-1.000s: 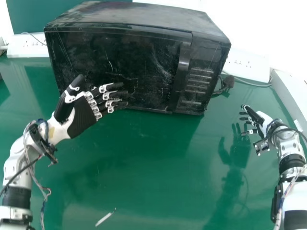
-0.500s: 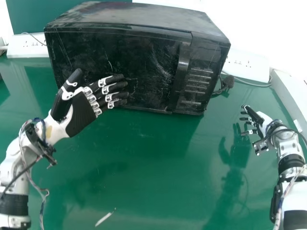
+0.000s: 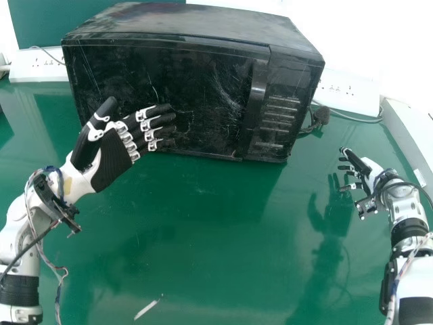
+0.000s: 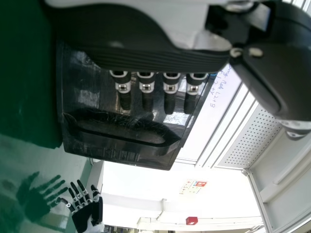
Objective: Open the door of oven
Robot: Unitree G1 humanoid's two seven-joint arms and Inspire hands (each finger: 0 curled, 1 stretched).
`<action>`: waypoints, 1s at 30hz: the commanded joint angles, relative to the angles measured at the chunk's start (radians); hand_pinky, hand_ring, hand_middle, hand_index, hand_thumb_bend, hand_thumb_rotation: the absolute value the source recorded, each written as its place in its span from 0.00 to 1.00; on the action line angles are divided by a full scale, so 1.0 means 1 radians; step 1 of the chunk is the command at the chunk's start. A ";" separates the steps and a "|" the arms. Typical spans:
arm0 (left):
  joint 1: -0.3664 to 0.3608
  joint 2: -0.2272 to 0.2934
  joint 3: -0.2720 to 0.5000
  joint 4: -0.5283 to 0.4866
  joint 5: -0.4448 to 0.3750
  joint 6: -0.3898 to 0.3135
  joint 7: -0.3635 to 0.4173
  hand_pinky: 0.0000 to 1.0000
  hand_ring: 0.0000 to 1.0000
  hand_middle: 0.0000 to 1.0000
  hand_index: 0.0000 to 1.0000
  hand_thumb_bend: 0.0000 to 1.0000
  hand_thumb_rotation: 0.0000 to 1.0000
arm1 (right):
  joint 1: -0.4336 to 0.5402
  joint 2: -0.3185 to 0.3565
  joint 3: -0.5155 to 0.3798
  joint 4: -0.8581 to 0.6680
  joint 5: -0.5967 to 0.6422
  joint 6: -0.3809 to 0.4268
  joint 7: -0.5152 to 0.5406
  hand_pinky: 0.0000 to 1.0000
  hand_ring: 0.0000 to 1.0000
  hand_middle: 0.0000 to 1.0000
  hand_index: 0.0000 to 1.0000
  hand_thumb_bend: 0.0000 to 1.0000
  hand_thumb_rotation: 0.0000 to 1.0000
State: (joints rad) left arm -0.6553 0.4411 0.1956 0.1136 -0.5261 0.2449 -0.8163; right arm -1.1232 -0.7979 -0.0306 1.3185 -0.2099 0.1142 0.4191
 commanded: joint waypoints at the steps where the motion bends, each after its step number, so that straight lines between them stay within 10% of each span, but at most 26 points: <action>1: -0.008 0.012 -0.009 -0.007 0.015 -0.021 -0.008 1.00 1.00 1.00 0.96 1.00 0.85 | 0.062 0.020 0.010 0.040 -0.015 0.039 0.015 0.69 0.79 0.89 0.94 0.59 0.60; 23: -0.076 0.007 -0.042 -0.038 0.095 0.033 0.103 0.90 0.97 0.99 0.94 1.00 0.80 | 0.052 0.033 0.018 0.039 -0.023 0.049 0.008 0.68 0.76 0.86 0.92 0.50 0.68; 30: -0.079 0.001 -0.050 -0.081 0.092 0.074 0.139 0.84 0.97 1.00 1.00 1.00 0.81 | 0.050 0.035 0.002 0.039 -0.006 0.057 -0.005 0.68 0.77 0.83 0.92 0.54 0.56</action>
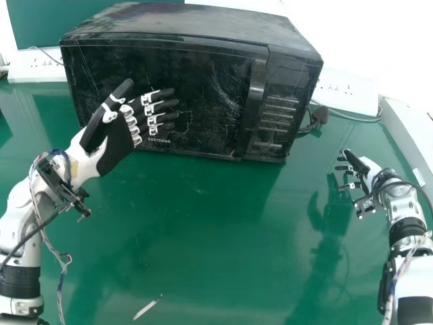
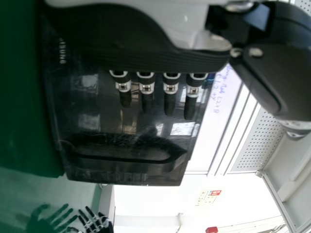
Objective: Open the door of oven
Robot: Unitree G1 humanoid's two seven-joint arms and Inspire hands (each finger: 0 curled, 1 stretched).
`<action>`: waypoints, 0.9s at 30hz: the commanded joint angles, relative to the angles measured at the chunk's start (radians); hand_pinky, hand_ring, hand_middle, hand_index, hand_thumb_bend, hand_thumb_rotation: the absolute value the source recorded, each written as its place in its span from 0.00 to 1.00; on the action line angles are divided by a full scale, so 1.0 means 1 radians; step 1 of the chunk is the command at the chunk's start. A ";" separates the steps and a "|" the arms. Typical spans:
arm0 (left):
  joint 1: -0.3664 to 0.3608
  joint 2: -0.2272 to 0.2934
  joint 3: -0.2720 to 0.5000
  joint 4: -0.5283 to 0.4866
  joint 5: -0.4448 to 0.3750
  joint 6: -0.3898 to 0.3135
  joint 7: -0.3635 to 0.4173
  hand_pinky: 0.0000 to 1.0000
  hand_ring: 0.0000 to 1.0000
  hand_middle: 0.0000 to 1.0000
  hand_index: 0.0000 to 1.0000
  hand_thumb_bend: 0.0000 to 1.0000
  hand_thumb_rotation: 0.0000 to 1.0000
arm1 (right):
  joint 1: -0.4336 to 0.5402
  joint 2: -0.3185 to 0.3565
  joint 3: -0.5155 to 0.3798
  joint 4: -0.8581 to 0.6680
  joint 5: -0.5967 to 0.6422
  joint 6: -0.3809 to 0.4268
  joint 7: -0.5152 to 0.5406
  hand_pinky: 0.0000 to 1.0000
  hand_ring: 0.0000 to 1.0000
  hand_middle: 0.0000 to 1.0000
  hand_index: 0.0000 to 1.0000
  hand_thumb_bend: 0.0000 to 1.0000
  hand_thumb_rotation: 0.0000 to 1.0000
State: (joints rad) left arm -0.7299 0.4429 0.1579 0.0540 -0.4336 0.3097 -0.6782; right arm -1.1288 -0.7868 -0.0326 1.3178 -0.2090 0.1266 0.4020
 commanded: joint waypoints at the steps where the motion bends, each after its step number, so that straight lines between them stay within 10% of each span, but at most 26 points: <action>1: -0.006 0.001 -0.015 -0.023 0.002 0.009 0.001 0.83 0.97 1.00 1.00 1.00 0.81 | 0.056 0.025 -0.001 0.039 -0.003 0.047 0.006 0.67 0.76 0.83 0.92 0.55 0.54; 27: -0.152 -0.028 -0.078 0.176 0.053 -0.037 -0.076 0.84 0.99 1.00 1.00 1.00 0.86 | 0.061 0.029 -0.014 0.034 0.009 0.042 0.008 0.72 0.79 0.84 0.92 0.55 0.48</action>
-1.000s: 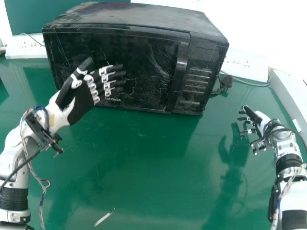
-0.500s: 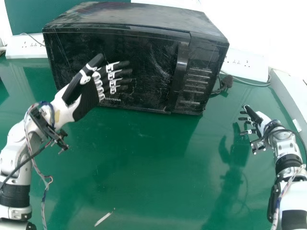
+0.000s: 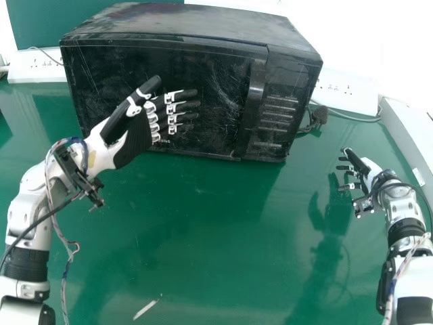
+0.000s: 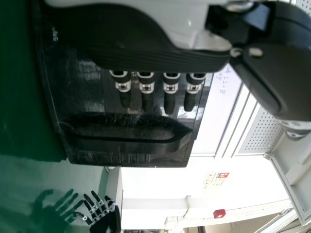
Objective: Open the door of oven
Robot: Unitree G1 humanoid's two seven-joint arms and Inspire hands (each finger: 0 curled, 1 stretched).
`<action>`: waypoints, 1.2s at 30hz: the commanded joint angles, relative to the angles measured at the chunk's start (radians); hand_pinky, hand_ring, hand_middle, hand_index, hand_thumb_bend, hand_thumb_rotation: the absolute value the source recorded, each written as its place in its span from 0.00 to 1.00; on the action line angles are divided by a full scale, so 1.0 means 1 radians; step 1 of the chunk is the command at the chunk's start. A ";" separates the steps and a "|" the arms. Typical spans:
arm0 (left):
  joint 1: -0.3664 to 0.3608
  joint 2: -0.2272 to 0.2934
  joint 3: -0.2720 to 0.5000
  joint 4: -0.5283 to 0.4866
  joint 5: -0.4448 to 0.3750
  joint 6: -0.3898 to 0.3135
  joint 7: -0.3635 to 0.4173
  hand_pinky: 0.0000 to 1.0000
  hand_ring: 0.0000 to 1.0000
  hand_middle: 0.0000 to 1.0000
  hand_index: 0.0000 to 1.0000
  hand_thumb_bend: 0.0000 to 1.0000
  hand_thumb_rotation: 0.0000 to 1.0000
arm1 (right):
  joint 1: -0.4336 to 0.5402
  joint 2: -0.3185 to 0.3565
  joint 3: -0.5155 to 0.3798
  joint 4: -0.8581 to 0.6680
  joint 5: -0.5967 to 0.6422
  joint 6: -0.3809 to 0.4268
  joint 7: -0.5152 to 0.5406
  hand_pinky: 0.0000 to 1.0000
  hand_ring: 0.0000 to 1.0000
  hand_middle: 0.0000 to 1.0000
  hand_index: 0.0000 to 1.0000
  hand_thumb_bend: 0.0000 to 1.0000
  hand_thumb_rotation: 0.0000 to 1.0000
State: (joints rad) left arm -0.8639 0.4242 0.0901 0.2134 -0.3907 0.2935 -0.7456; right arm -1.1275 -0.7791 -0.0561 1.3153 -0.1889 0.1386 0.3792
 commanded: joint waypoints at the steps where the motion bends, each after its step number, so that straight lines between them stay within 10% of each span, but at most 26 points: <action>1: -0.024 -0.011 -0.014 0.032 0.016 -0.035 -0.015 0.83 0.99 1.00 1.00 1.00 0.87 | 0.060 0.021 0.009 0.037 -0.011 0.031 0.030 0.72 0.79 0.84 0.92 0.54 0.48; 9: -0.050 -0.030 -0.032 0.081 0.059 -0.080 -0.017 0.85 0.98 1.00 1.00 1.00 0.88 | 0.057 0.011 0.030 0.036 -0.026 0.030 0.058 0.70 0.78 0.86 0.93 0.52 0.60; 36: -0.173 -0.101 -0.084 0.291 0.154 -0.176 -0.025 0.84 0.97 1.00 1.00 1.00 0.89 | 0.059 0.017 0.004 0.038 -0.005 0.037 0.044 0.71 0.79 0.85 0.94 0.53 0.55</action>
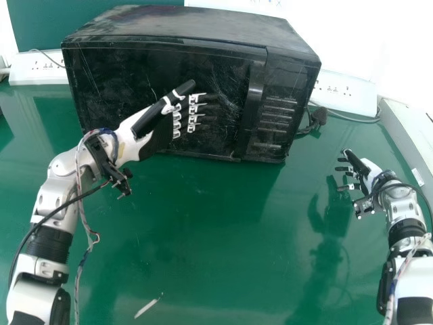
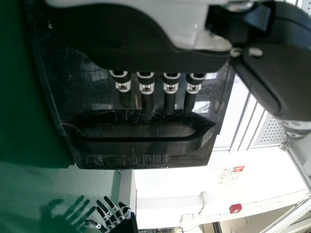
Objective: Open the door of oven
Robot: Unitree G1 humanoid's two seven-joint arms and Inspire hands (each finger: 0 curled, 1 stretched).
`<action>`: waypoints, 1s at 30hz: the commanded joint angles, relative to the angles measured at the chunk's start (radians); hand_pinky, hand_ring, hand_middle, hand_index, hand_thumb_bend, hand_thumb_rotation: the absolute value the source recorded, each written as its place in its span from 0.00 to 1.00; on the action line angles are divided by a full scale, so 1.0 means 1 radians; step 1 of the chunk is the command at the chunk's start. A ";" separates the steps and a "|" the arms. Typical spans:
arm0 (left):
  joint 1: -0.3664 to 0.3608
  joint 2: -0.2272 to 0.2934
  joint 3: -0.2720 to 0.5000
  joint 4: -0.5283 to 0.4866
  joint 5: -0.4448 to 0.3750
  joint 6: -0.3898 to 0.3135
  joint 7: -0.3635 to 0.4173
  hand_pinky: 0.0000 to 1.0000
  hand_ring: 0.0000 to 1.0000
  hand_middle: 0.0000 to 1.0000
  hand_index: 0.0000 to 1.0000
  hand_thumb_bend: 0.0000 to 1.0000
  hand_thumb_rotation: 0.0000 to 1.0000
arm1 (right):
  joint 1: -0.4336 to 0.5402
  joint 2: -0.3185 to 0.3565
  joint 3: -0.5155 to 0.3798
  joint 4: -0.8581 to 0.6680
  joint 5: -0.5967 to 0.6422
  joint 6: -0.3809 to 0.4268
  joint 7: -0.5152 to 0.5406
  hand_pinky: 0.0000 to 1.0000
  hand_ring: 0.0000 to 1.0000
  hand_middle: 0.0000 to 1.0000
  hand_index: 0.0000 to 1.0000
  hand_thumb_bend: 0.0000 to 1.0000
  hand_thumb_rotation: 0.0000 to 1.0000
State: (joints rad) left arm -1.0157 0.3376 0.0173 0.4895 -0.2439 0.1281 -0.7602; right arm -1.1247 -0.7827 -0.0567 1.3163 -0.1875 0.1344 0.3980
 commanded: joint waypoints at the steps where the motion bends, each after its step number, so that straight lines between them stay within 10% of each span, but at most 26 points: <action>1: -0.024 -0.018 -0.011 0.023 0.007 -0.012 -0.011 0.85 0.97 1.00 1.00 1.00 0.89 | 0.056 0.022 0.004 0.037 -0.005 0.041 0.021 0.68 0.77 0.85 0.93 0.53 0.54; 30: -0.080 -0.094 -0.015 0.114 0.056 -0.077 0.053 0.86 0.97 1.00 1.00 1.00 0.92 | 0.058 0.023 -0.004 0.037 -0.002 0.038 0.021 0.67 0.76 0.85 0.92 0.54 0.51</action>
State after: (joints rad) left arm -1.0812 0.2515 0.0144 0.5944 -0.1979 0.0649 -0.7057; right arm -1.1234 -0.7787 -0.0631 1.3158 -0.1852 0.1326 0.3891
